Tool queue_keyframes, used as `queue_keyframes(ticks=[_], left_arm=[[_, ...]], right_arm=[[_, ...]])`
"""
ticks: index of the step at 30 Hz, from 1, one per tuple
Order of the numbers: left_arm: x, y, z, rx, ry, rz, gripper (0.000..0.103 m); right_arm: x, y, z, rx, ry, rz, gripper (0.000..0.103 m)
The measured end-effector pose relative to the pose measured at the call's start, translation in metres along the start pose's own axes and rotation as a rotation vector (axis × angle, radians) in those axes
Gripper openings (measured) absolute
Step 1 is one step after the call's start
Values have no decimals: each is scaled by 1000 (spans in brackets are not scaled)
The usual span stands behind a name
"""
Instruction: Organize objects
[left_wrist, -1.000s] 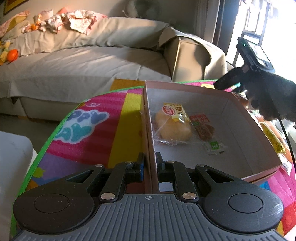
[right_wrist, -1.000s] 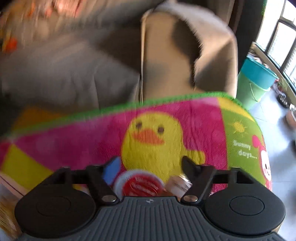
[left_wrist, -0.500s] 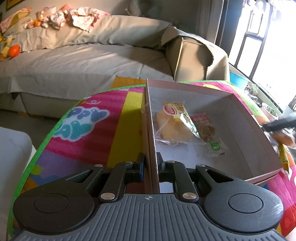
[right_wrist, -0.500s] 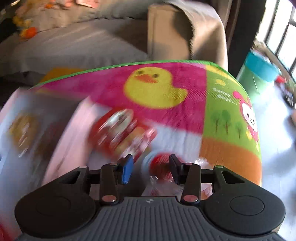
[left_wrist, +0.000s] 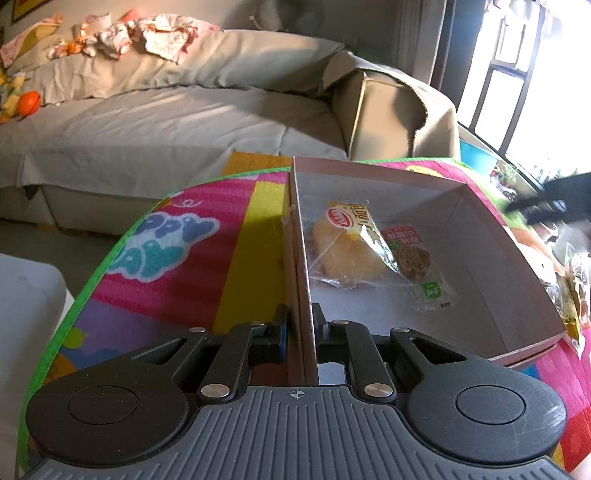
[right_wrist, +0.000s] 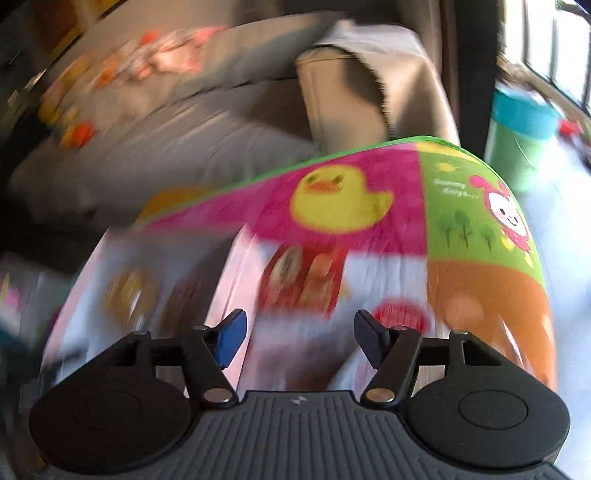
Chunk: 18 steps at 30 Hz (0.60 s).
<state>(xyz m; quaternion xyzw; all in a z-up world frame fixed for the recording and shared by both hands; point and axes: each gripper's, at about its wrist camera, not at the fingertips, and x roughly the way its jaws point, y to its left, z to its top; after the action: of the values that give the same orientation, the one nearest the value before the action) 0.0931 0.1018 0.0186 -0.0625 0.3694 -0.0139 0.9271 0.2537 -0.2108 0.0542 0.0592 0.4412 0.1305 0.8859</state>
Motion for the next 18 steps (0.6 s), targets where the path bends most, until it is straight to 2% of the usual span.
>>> queue_keyframes(ticks=[1, 3, 6, 8, 10, 15, 17, 18], left_arm=[[0, 0, 0, 1, -1, 0, 14], [0, 0, 0, 2, 1, 2, 14], [1, 0, 0, 3, 3, 2, 14], [2, 1, 0, 2, 4, -1, 14], [2, 2, -1, -1, 1, -6, 14], [1, 3, -2, -19, -4, -10, 14], [1, 3, -1, -22, -5, -11, 14], [1, 3, -1, -21, -5, -11, 14]], right_arm=[[17, -2, 15, 18, -1, -34, 62], [51, -1, 38, 28, 3, -88, 42], [92, 2, 55, -2, 44, -154, 34], [105, 9, 52, -68, 97, -187, 31], [96, 13, 38, -125, 106, -171, 31], [44, 11, -16, -193, 195, -52, 31], [10, 8, -36, -212, 186, -20, 31], [-9, 6, -42, -202, 155, -5, 32]])
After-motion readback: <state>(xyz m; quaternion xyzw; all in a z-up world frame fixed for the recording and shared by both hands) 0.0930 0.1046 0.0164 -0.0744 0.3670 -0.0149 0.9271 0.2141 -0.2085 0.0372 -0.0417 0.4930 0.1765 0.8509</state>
